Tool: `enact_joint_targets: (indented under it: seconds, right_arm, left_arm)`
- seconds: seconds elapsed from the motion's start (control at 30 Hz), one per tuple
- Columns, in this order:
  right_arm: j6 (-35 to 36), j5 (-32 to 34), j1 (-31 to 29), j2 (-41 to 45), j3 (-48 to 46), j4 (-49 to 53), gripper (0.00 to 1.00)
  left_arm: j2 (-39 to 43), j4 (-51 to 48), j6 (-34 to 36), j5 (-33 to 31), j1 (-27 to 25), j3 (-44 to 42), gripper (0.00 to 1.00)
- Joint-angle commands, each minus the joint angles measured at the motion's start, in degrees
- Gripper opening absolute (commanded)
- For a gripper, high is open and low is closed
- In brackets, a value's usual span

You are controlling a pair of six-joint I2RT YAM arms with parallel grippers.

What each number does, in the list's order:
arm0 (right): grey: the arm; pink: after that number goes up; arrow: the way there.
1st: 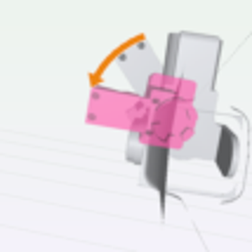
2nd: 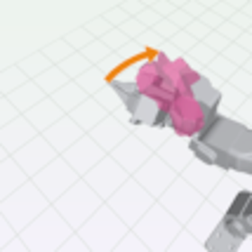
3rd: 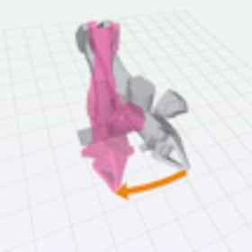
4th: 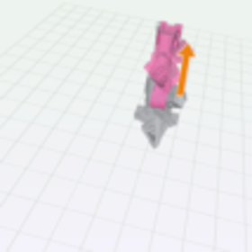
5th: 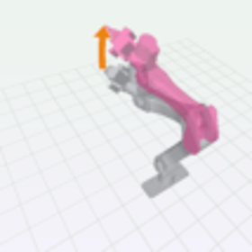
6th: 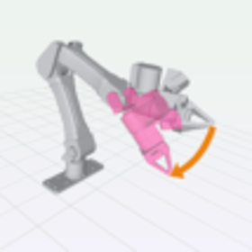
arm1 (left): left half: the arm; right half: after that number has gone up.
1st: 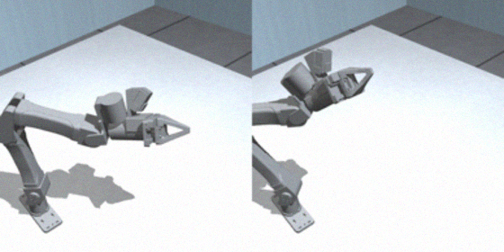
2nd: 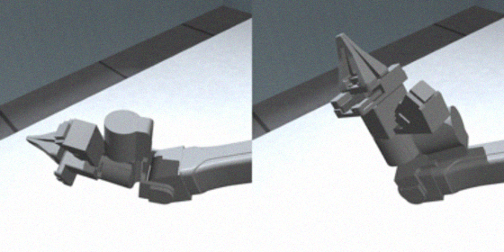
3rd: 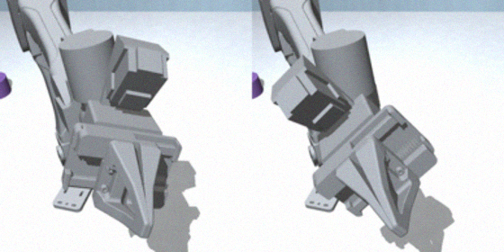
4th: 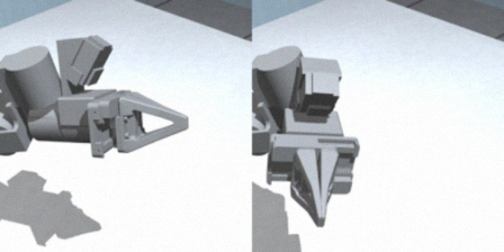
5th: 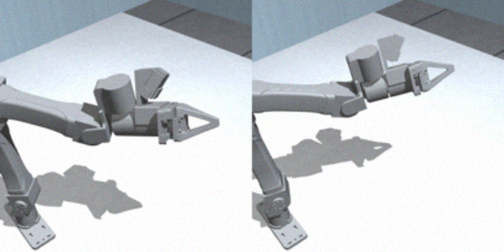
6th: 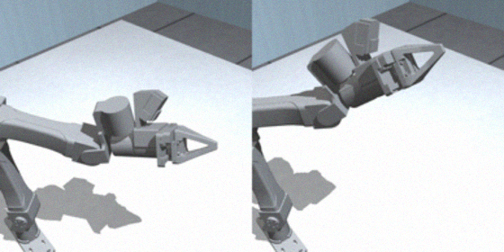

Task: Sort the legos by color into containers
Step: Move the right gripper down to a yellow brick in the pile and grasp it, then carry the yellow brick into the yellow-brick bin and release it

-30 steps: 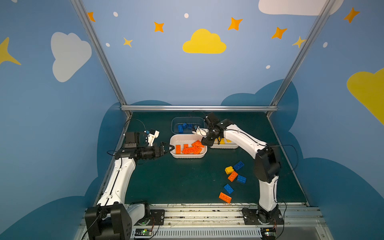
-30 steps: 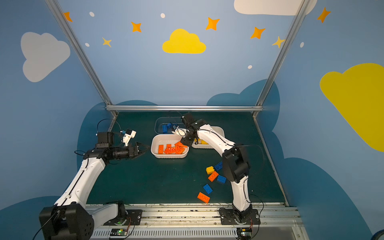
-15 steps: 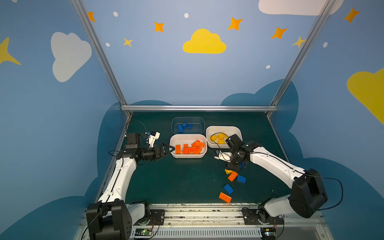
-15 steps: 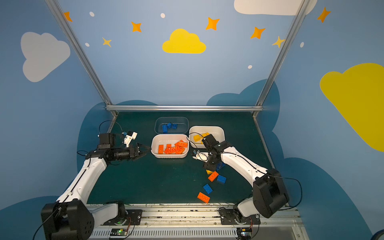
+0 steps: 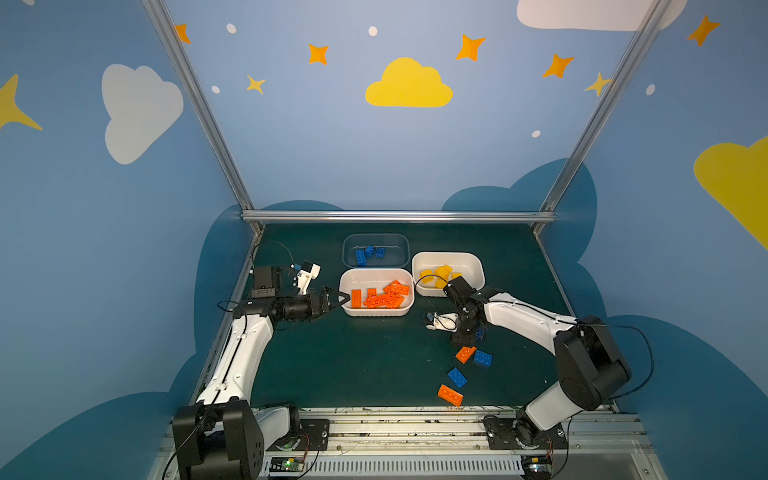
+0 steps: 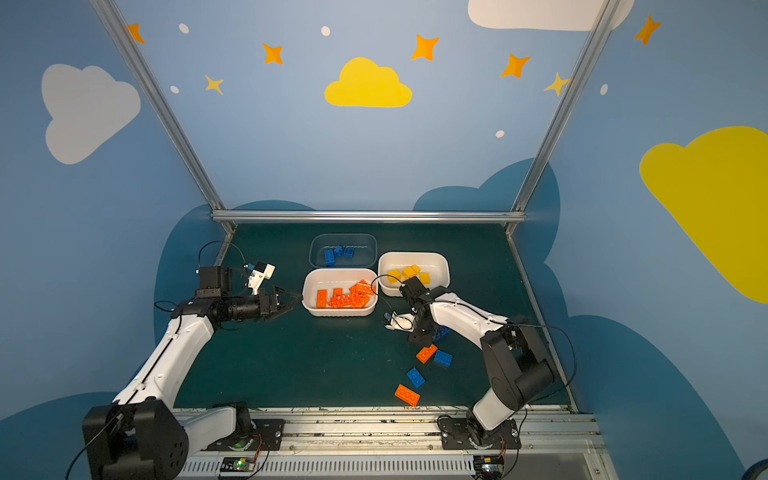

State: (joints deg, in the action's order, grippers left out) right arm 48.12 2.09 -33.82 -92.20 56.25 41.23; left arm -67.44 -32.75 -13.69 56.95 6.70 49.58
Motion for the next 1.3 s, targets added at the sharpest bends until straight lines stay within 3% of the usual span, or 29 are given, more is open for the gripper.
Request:
enact_joint_targets:
  seconds: [0.0, 0.27, 0.5, 0.6, 0.73, 0.87, 1.13, 1.27]
  right_arm:
    - [0.89, -0.69, 0.34, -1.08, 0.7, -0.07, 0.57]
    - [0.62, 0.15, 1.95, -3.69, 1.7, -0.55, 0.51]
    - [-1.85, -1.29, 2.8, -5.74, 4.73, 0.5, 0.25]
    - [-4.98, -4.02, 3.95, -3.05, 7.57, 0.95, 0.2]
    - [-8.5, -6.33, 6.35, -0.18, 13.11, 0.95, 0.19]
    - [-10.5, -5.49, 9.47, -3.65, 22.43, 2.19, 0.19]
    - [-5.6, 6.52, 13.7, -17.66, 36.71, 2.05, 0.19]
    - [-5.25, 8.52, 15.38, -23.67, 41.21, -0.59, 0.19]
  left_arm:
    - [1.07, -1.61, 1.51, 0.26, -0.06, -0.52, 1.0]
    - [1.16, -1.1, 1.13, 0.22, -0.11, -1.07, 1.0]
    - [1.34, -1.38, 1.21, 0.16, -0.11, -1.06, 1.0]
    - [1.61, -1.85, 1.41, 0.05, -0.1, -0.79, 1.0]
    - [1.7, -1.08, 0.41, 0.59, -0.1, -0.45, 1.0]
    - [1.72, 2.4, -2.69, 1.61, -0.33, -0.79, 1.0]
    - [1.35, 3.66, -4.03, 1.41, -2.11, -0.34, 1.0]
    - [1.08, 4.35, -4.65, 1.03, -2.82, -0.63, 1.0]
